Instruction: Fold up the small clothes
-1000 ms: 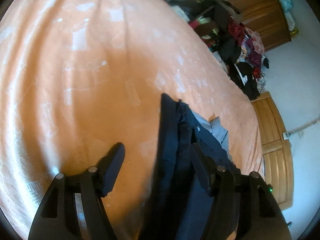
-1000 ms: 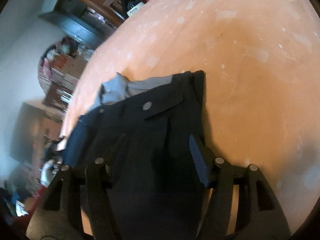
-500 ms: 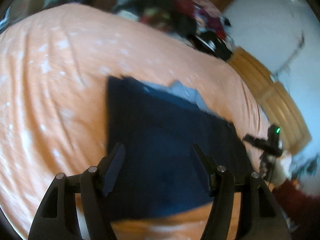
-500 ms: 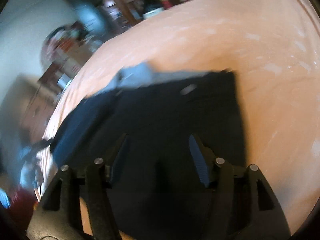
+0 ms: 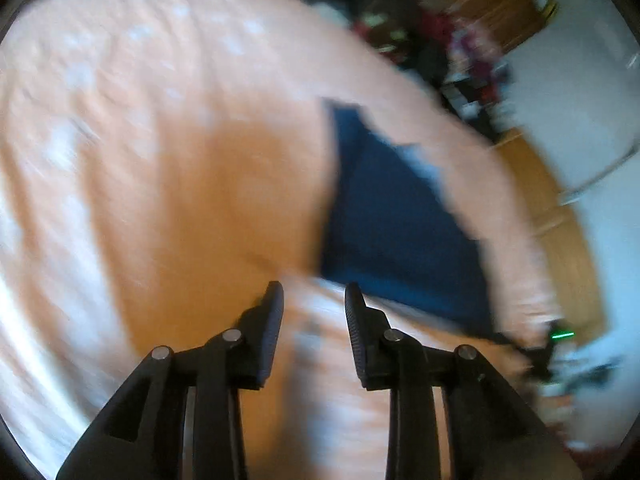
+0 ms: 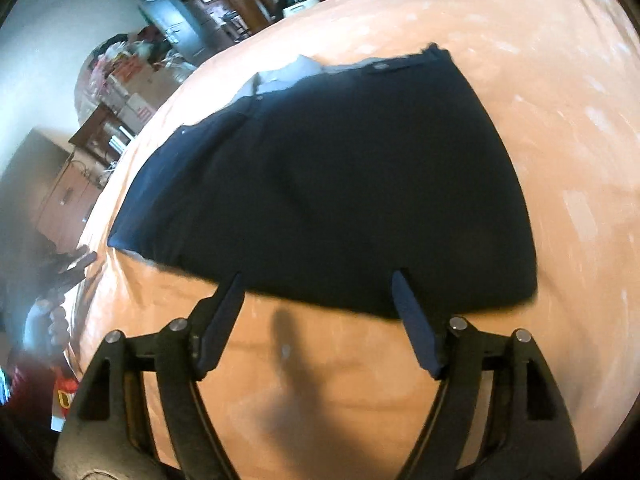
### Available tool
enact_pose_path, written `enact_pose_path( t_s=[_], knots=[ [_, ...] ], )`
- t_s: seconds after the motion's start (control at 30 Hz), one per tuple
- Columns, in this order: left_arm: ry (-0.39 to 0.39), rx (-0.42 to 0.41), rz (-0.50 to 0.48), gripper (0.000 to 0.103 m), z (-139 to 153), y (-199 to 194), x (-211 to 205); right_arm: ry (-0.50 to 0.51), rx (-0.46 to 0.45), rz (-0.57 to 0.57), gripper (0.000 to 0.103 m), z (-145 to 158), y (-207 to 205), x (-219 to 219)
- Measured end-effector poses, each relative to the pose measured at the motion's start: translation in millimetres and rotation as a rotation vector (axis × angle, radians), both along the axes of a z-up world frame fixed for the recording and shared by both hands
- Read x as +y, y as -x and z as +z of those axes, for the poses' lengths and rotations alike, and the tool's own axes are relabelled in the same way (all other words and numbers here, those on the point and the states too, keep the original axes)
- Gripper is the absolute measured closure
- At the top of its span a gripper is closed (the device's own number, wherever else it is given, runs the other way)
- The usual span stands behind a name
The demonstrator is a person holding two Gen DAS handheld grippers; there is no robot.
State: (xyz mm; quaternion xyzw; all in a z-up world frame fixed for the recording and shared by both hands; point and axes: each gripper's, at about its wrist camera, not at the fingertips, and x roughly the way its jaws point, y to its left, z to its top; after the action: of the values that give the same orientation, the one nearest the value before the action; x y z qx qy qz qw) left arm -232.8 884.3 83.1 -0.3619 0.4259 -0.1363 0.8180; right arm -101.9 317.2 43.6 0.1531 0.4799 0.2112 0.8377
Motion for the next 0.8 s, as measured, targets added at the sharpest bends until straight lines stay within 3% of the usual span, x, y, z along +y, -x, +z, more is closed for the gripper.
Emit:
enact_pose_path(
  t_s=[0.03,0.1,0.17,0.27,0.33,0.37,0.4,0.47,0.57,0.63,0.73,0.77,0.8],
  knots=[
    [0.064,-0.015,0.002,0.065,-2.6,-0.7,-8.7,-0.004,0.009,-0.010,0.025,-3.3,4.5,-0.6],
    [0.094,0.005,0.021,0.053,-11.0,-8.6,-22.4,-0.005,0.016,-0.029,0.024,-7.3,11.6,-1.2],
    [0.069,0.050,0.078,0.053,-24.7,-21.4,-24.9,0.015,0.001,-0.033,0.024,-7.5,16.1,1.2],
    [0.144,0.078,0.174,0.060,-43.2,-33.4,-17.1,0.027,-0.002,-0.034,0.024,-6.1,15.6,7.1],
    [0.140,0.084,0.182,0.060,-46.3,-41.6,-21.7,0.025,0.001,-0.036,0.023,-8.5,14.2,12.0],
    [0.114,0.094,0.184,0.067,-47.6,-45.5,-23.2,0.025,0.001,-0.039,0.023,-9.7,14.5,12.3],
    [0.095,0.101,0.186,0.083,-51.4,-52.2,-21.7,0.026,-0.001,-0.041,0.022,-10.9,13.8,13.2],
    [0.110,0.090,0.223,0.095,-53.5,-49.4,-7.9,0.040,-0.010,-0.037,0.019,-12.4,14.0,17.1],
    [0.067,0.043,0.333,0.100,-39.8,-32.9,25.8,0.072,-0.028,-0.019,0.014,-13.0,15.1,23.6],
    [0.101,0.024,0.410,0.102,-38.7,-23.8,54.6,0.089,-0.053,-0.003,0.011,-13.5,18.3,27.5],
    [0.030,0.003,0.349,0.103,-20.2,-16.7,54.1,0.109,-0.097,0.019,0.003,-16.0,22.2,33.9],
    [0.025,-0.015,0.270,0.101,-12.3,-16.5,36.7,0.121,-0.109,0.025,0.000,-16.9,22.7,36.5],
    [0.025,-0.023,0.217,0.090,-9.2,-17.9,21.4,0.142,-0.120,0.029,0.000,-17.7,23.6,39.9]
  ],
)
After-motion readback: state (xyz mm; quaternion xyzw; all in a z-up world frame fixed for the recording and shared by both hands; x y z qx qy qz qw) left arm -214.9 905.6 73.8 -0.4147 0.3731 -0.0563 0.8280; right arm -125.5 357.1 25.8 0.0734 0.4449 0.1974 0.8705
